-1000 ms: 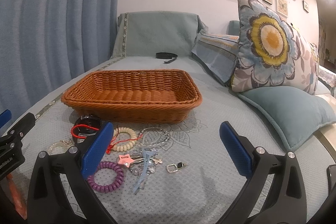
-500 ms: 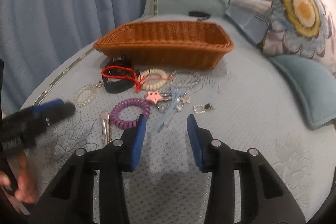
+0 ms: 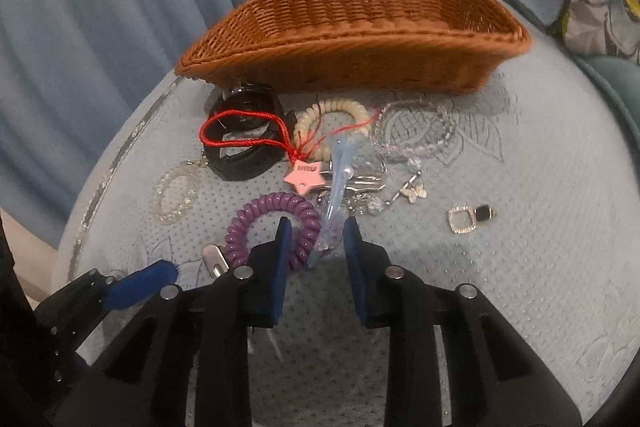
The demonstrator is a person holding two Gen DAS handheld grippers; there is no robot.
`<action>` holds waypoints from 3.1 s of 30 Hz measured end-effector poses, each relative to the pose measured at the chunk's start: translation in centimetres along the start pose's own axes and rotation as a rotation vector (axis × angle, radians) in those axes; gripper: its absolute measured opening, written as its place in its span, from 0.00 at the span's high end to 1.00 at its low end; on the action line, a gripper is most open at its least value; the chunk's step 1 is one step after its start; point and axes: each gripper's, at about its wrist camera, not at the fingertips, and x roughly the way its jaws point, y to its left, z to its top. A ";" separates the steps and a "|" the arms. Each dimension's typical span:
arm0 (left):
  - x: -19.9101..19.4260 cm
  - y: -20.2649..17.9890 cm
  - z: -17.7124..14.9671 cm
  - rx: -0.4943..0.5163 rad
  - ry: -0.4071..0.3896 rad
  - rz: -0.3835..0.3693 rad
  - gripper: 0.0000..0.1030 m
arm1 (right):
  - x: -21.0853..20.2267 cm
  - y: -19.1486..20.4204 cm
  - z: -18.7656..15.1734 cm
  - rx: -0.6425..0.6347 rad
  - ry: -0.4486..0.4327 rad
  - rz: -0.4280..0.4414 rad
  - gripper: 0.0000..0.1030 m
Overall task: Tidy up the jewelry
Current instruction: 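Grasp the silver hair clip with the left gripper while the right gripper grasps the clear plastic clip, then carry both clips over the wicker basket and open both grippers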
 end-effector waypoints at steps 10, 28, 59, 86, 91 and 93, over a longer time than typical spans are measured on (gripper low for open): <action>0.6 -0.9 0.4 0.008 0.007 0.002 0.48 | -1.9 -2.7 -0.2 0.087 -0.043 0.066 0.83; 1.3 -1.0 1.0 0.104 0.036 0.113 0.87 | -1.0 -2.5 -0.4 0.005 -0.055 -0.067 0.92; -4.0 -0.9 8.1 0.077 -0.242 0.002 0.91 | -8.9 -2.5 4.5 -0.055 -0.287 -0.043 0.92; 7.3 3.2 18.0 -0.026 -0.105 -0.022 0.64 | 5.3 -7.5 16.4 0.052 0.030 -0.090 0.91; 3.1 3.1 17.2 -0.034 -0.192 -0.078 0.60 | 2.1 -7.1 15.6 0.046 -0.022 -0.051 0.90; 0.7 3.0 16.7 -0.042 -0.241 -0.105 0.58 | 0.2 -6.7 14.9 0.035 -0.056 -0.042 0.83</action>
